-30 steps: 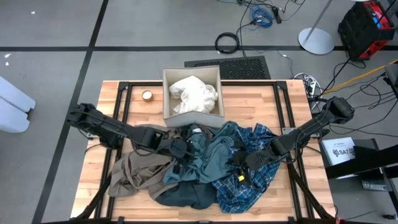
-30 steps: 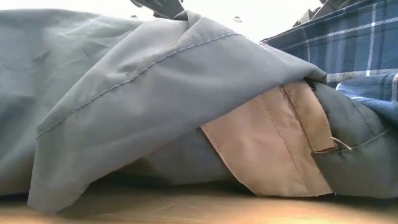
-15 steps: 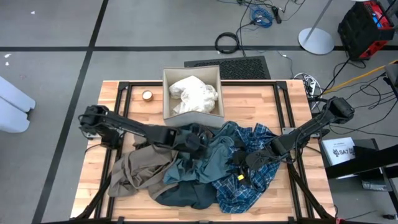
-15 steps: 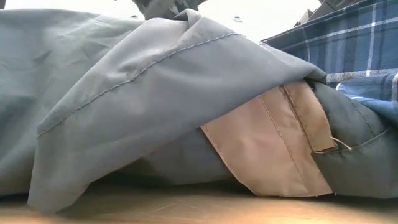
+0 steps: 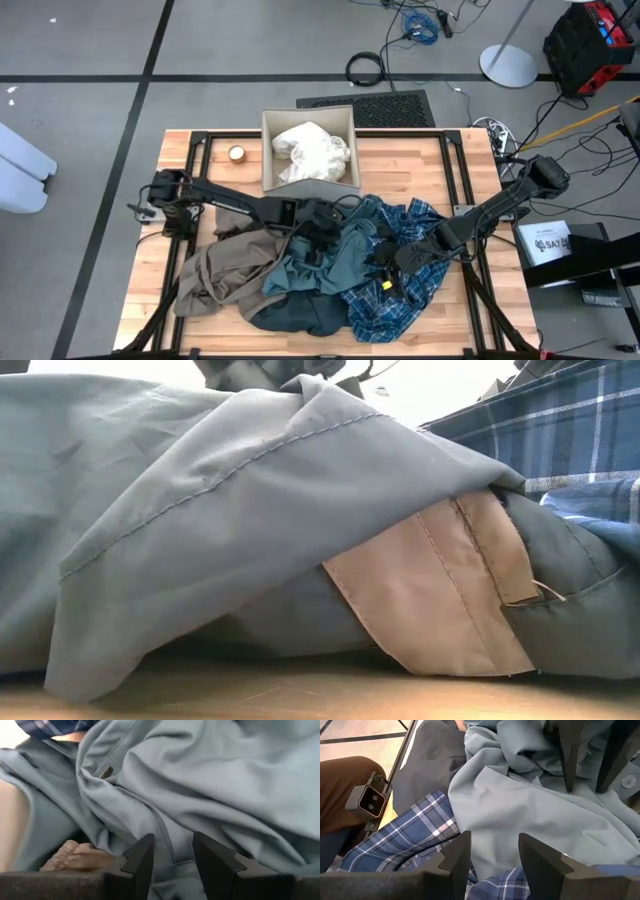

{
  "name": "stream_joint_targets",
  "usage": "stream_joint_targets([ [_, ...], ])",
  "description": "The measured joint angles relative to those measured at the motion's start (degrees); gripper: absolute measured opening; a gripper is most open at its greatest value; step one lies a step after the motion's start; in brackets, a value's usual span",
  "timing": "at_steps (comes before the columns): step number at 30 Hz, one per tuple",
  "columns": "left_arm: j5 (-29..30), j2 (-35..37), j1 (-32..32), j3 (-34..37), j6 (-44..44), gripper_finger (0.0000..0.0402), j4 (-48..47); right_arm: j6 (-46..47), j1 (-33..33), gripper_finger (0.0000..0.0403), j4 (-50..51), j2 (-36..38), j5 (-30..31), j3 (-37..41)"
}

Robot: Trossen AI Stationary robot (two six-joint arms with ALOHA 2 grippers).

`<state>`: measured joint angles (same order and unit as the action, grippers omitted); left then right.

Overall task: Sort clothes
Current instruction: Put the green pants into the laundry bin

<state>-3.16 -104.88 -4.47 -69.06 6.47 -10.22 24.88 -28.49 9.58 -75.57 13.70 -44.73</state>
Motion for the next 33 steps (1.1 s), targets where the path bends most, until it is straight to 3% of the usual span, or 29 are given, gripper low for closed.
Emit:
stream_joint_targets([
  [10, 1.9, -3.9, -1.1, 0.0, -1.2, 0.0138, 2.5, 0.0, 0.0, 0.0153, 0.7, 0.0, 0.0, 0.0],
  [17, 8.3, -3.3, -3.0, 0.0, -1.2, 0.0014, 3.3, 0.0, 0.0, 0.0153, 0.7, 0.0, 0.0, 0.0],
  [24, 13.1, 0.0, -5.1, -4.0, 0.9, 0.0005, 0.2, 3.2, -0.1, 0.0153, 0.8, 1.4, -0.5, -0.2],
  [33, 28.9, 12.3, -11.0, -13.9, 13.7, 0.0002, -7.7, -3.0, -6.1, 0.0153, 0.6, 9.4, 0.0, -5.4],
])
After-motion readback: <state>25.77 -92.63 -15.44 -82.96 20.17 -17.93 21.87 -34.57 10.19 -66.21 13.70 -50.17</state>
